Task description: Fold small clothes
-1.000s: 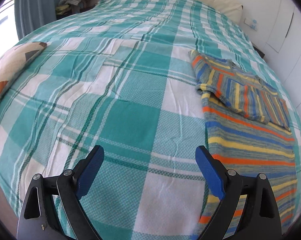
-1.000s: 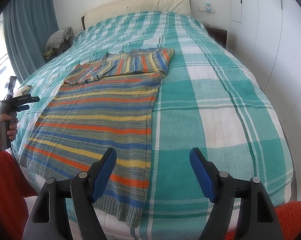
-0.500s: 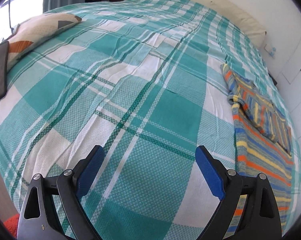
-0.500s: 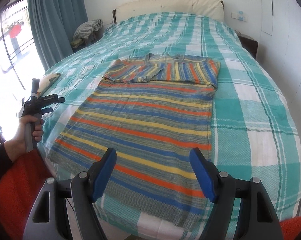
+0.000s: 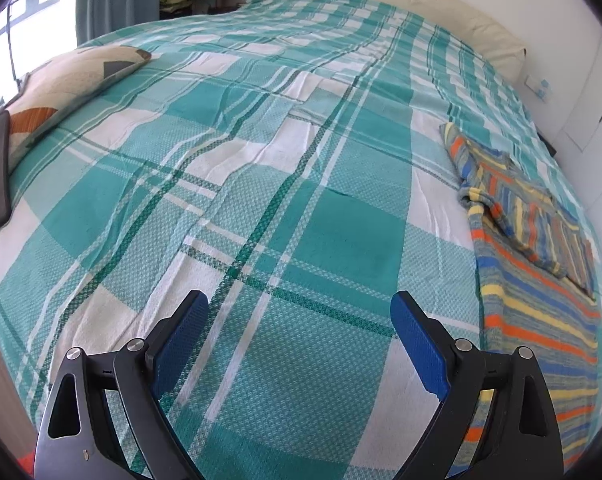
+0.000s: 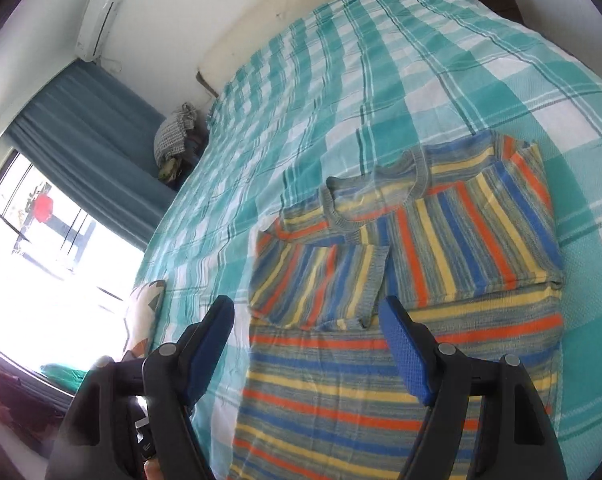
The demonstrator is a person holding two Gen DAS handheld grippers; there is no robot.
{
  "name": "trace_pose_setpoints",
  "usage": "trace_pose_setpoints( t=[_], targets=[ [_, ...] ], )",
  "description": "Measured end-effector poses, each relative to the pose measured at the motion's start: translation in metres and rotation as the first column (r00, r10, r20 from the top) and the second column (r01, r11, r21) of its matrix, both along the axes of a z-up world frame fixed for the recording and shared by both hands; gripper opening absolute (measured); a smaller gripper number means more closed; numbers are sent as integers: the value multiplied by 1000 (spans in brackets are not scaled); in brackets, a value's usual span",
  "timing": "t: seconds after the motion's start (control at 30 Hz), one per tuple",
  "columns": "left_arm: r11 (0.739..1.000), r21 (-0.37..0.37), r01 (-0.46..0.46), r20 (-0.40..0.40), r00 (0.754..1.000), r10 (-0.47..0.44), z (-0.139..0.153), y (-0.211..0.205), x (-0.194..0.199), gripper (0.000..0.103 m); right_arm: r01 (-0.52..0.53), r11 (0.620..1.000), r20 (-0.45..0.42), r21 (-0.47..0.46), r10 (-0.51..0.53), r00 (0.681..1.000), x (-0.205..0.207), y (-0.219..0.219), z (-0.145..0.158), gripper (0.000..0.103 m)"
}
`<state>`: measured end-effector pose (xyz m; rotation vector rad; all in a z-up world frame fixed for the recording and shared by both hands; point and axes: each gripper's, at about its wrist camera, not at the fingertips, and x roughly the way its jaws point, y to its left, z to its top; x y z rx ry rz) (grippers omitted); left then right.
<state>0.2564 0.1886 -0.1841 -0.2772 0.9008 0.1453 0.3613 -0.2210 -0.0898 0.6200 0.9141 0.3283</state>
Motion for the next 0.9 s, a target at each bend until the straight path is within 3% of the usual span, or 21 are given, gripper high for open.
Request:
trace_pose_setpoints(
  t=[0.07, 0.13, 0.3, 0.4, 0.47, 0.5, 0.63, 0.7, 0.77, 0.8, 0.9],
  targets=[
    [1000, -6, -2, -3, 1000, 2, -1, 0, 1, 94, -17, 999, -109, 29, 20, 994, 39, -6, -32, 58],
    [1000, -12, -3, -5, 1000, 3, -2, 1, 1, 94, -8, 1000, -184, 17, 11, 983, 63, -4, -59, 54],
    [1000, -20, 7, -10, 1000, -7, -4, 1, 2, 94, 2, 999, -225, -37, -11, 974, 96, 5, -96, 47],
    [1000, -27, 10, -25, 1000, -11, -7, 1, 4, 94, 19, 999, -238, -35, -26, 971, 107, 9, -109, 34],
    [999, -34, 11, -27, 1000, -12, -8, 0, 5, 94, -20, 998, -229, -66, 4, 973, 113, 17, -109, 4],
    [999, -36, 13, -26, 1000, -14, -8, 0, 4, 94, -40, 993, -212, -107, 17, 977, 115, 21, -103, 4],
    [999, -49, 21, -20, 1000, -22, -6, -1, 3, 94, -9, 959, -4, -282, 8, 1000, 111, 24, -59, 3],
    [999, -45, 26, -24, 999, -27, -7, -3, 5, 94, -19, 935, -11, -353, 16, 1000, 116, 28, -60, 6],
    [999, -30, 30, -30, 999, -31, -8, -6, 6, 94, -49, 918, -81, -394, 18, 997, 121, 30, -72, 24],
    [999, -24, 31, -31, 999, -32, -8, -7, 5, 94, -47, 905, -80, -423, 14, 997, 118, 30, -73, 27],
    [999, -19, 38, -27, 999, -38, -7, -8, 3, 94, -25, 892, 19, -451, 37, 999, 93, 34, -55, 27]
  ],
)
